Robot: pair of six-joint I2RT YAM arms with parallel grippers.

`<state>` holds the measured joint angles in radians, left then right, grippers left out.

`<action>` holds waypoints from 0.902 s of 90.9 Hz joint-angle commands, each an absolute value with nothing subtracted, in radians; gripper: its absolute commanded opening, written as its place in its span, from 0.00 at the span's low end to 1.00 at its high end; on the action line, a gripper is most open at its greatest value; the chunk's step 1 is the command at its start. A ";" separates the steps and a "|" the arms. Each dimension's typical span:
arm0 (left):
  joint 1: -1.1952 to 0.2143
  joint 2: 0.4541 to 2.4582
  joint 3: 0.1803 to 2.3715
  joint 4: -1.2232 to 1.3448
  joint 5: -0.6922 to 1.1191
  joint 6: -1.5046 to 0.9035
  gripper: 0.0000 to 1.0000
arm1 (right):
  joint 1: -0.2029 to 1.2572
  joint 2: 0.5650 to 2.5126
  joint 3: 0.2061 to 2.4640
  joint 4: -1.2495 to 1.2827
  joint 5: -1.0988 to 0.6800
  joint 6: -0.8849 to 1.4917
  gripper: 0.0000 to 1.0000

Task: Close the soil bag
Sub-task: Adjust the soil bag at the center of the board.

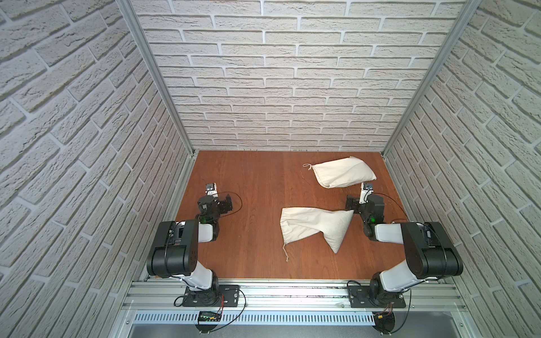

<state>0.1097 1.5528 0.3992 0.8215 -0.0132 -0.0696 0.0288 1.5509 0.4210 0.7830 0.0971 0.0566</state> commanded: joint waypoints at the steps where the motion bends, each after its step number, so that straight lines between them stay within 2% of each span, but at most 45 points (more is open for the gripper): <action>1: 0.115 1.547 0.399 0.851 0.005 -0.076 0.98 | 0.029 1.534 0.416 0.822 0.092 0.069 0.99; 9: 0.112 1.516 0.424 0.778 0.021 -0.066 0.98 | 0.028 1.535 0.418 0.820 0.091 0.071 0.99; 19: 0.100 1.396 0.540 0.475 -0.010 -0.082 0.98 | 0.029 1.524 0.415 0.827 0.040 0.059 0.99; 25: 0.074 1.318 0.570 0.385 -0.055 -0.095 0.98 | 0.042 1.473 0.446 0.716 -0.063 -0.011 0.99; 33: 0.016 1.195 0.568 0.308 -0.094 -0.070 0.98 | 0.064 1.380 0.571 0.365 -0.020 -0.002 0.99; 42: -0.056 1.096 0.586 0.194 -0.102 -0.078 0.98 | 0.092 1.293 0.600 0.211 0.007 0.030 0.99; 59: -0.307 1.033 0.637 -0.024 -0.196 -0.207 0.98 | 0.183 1.138 0.643 -0.054 0.024 0.162 0.99; 82: -0.701 1.125 0.605 -0.088 -0.302 -0.512 0.98 | 0.486 1.123 0.694 -0.296 0.022 0.205 0.97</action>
<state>-0.5823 1.0805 0.6231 -0.0364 -0.2222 -0.3298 0.3687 1.1114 0.6773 -0.1383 0.0212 0.1623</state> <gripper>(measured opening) 0.983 0.975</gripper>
